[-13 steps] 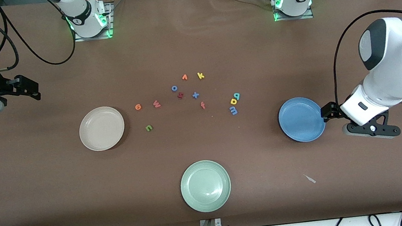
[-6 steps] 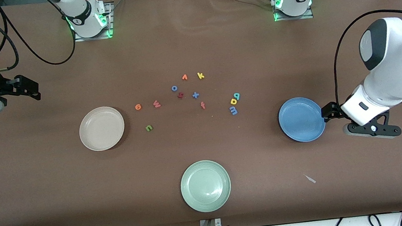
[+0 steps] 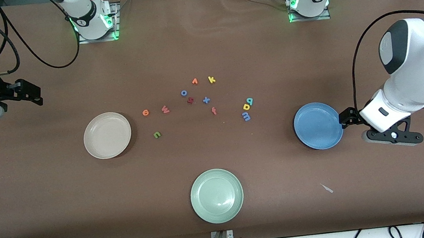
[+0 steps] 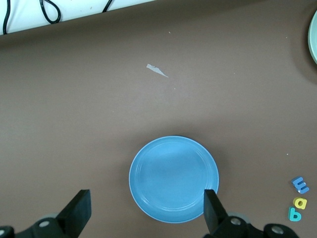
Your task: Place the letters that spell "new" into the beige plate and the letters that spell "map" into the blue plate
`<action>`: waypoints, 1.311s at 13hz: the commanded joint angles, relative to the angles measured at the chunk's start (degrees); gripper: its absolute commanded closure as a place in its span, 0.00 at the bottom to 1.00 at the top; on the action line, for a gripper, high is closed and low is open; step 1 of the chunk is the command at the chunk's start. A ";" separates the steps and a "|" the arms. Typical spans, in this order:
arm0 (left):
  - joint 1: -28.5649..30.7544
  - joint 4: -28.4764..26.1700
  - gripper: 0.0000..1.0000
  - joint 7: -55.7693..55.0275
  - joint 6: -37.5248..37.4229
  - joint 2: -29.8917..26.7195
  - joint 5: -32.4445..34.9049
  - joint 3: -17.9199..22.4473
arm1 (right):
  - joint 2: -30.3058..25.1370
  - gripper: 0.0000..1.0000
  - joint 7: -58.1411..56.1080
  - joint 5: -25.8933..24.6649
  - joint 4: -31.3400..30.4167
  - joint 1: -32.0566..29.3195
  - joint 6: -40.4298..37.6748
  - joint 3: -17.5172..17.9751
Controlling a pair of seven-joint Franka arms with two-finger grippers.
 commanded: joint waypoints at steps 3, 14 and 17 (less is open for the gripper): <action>0.09 -0.48 0.00 -0.27 -0.72 -0.82 1.68 -0.17 | 0.21 0.00 0.79 0.38 0.91 0.06 -0.61 0.16; 0.09 -0.40 0.00 -0.27 -0.72 -0.82 1.42 -0.17 | 0.12 0.00 0.88 0.56 1.00 0.15 -0.78 0.25; 0.18 -0.31 0.00 -0.19 -0.72 -0.82 1.25 -0.17 | 0.12 0.00 0.88 1.26 0.91 0.42 -0.87 0.25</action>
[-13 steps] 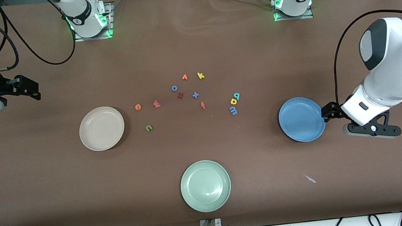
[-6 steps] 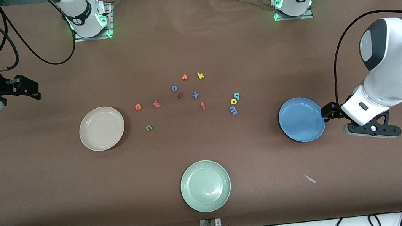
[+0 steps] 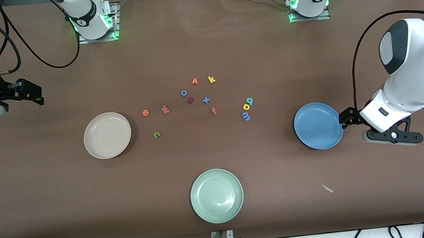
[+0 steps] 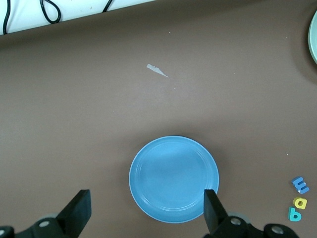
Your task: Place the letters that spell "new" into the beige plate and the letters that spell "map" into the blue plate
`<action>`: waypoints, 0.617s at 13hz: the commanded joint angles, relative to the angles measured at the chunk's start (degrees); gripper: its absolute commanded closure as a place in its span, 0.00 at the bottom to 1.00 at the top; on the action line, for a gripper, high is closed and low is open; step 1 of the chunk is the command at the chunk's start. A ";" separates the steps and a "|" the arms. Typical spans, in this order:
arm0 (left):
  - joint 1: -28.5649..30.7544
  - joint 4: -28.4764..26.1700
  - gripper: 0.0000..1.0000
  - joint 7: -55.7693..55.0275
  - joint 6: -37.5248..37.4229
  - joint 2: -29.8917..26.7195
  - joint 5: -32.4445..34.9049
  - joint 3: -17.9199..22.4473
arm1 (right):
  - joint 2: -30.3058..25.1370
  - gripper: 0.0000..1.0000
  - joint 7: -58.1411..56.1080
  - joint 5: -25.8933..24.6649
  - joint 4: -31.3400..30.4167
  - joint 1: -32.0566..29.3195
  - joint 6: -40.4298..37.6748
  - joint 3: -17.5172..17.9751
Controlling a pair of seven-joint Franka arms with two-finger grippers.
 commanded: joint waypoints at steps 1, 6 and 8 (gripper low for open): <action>0.15 -0.40 0.00 -0.10 -0.72 -0.82 1.33 -0.17 | 0.12 0.00 0.85 0.99 0.91 0.37 -0.82 0.08; -0.03 -0.13 0.00 -0.27 -0.54 -0.73 1.33 -0.17 | 0.12 0.00 0.76 1.25 0.91 0.46 -0.65 0.08; -0.29 -0.39 0.00 -0.19 -0.54 -0.73 1.51 -0.17 | 0.12 0.00 0.76 1.34 0.91 0.46 -0.65 0.08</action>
